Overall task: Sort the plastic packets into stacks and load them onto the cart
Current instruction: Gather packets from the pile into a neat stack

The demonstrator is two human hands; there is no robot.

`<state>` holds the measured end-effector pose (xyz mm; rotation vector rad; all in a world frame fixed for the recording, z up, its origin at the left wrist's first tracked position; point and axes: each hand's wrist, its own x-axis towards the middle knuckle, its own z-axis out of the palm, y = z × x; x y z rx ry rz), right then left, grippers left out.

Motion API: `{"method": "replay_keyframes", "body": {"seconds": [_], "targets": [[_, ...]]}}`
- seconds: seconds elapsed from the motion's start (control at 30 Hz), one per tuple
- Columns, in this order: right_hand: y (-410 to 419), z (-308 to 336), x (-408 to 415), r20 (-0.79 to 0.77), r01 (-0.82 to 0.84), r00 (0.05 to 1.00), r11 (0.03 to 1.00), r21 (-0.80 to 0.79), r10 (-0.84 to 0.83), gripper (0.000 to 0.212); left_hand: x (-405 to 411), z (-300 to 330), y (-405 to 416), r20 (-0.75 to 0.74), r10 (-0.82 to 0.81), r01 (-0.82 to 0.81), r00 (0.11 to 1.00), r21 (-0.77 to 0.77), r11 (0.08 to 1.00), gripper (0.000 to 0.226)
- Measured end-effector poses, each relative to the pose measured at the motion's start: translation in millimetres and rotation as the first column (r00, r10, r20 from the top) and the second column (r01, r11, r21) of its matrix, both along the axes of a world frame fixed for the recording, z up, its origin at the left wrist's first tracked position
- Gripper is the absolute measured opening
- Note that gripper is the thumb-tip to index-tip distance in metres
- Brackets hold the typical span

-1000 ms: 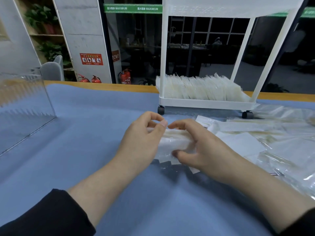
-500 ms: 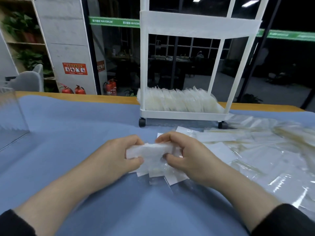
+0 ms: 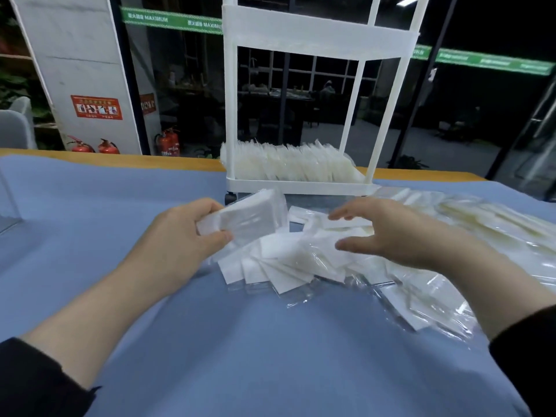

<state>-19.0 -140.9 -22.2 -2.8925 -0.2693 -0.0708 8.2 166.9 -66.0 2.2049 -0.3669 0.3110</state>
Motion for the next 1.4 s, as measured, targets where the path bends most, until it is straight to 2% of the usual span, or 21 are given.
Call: {"method": "replay_keyframes", "body": {"seconds": [0.1,0.17,0.2,0.33,0.37,0.43,0.5,0.6,0.67,0.77,0.83,0.9,0.97,1.07,1.13,1.23,1.4], "targets": [[2,-10,-7,-0.107,0.026,0.993,0.990,-0.135,-0.041,0.073,-3,-1,-1,-0.001,-0.027,0.027,1.000,0.013,1.000,0.015],[4,-18,-6,-0.112,0.050,0.991,0.984,-0.169,-0.069,0.077,-4,-2,-1,-0.014,-0.057,0.057,0.998,0.009,0.998,0.016],[3,-22,-5,-0.105,0.066,0.991,0.983,-0.172,-0.085,0.071,-4,-3,-1,-0.019,-0.072,0.072,0.997,0.004,0.997,0.016],[-2,-36,2,0.006,0.126,0.992,0.980,-0.152,-0.126,0.025,-4,-3,-1,-0.012,-0.109,0.109,0.994,-0.005,0.994,0.018],[-3,-39,2,0.038,0.133,0.991,0.982,-0.131,-0.130,0.022,-5,-3,-2,-0.009,-0.115,0.115,0.993,-0.012,0.993,0.018],[-6,-41,2,0.124,0.141,0.983,0.990,-0.030,-0.136,0.023,-8,-2,-3,-0.012,-0.133,0.133,0.991,-0.004,0.991,0.018],[-6,-36,-1,0.250,0.123,0.955,0.981,0.148,-0.157,0.016,-12,-2,-5,-0.018,-0.173,0.174,0.985,0.010,0.985,0.016],[7,-14,-8,0.352,0.024,0.918,0.910,0.414,-0.185,0.007,-18,-3,-11,-0.034,-0.269,0.270,0.963,0.042,0.962,0.017],[23,-2,-11,0.315,-0.026,0.942,0.914,0.405,-0.113,0.011,-20,-5,-15,-0.057,-0.303,0.306,0.951,0.060,0.950,0.021],[49,2,-12,0.153,-0.097,0.986,0.979,0.179,0.069,0.018,-19,-10,-22,-0.127,-0.254,0.262,0.959,0.048,0.964,0.037],[59,-6,-11,0.042,-0.137,0.990,0.979,0.154,0.132,0.021,-18,-12,-25,-0.162,-0.192,0.199,0.968,0.023,0.980,0.052],[63,-17,-11,0.002,-0.145,0.989,0.973,0.180,0.147,0.024,-17,-12,-26,-0.198,-0.150,0.156,0.969,0.018,0.988,0.064],[65,-25,-13,0.019,-0.135,0.991,0.959,0.251,0.135,0.027,-16,-13,-23,-0.213,-0.164,0.182,0.963,0.065,0.981,0.066],[62,-30,-17,0.053,-0.149,0.989,0.922,0.358,0.139,0.021,-17,-11,-20,-0.183,-0.203,0.238,0.962,0.194,0.952,0.039],[57,-31,-21,0.019,-0.152,0.988,0.937,0.315,0.154,0.030,-18,-10,-19,-0.177,-0.227,0.260,0.958,0.195,0.946,0.032],[57,-36,-28,-0.022,-0.124,0.991,0.953,0.277,0.136,0.035,-23,-11,-23,-0.243,-0.289,0.336,0.926,0.184,0.924,0.047],[66,-42,-32,0.045,-0.149,0.989,0.890,0.430,0.144,0.034,-22,-12,-24,-0.207,-0.297,0.324,0.932,0.115,0.939,0.059]]}}
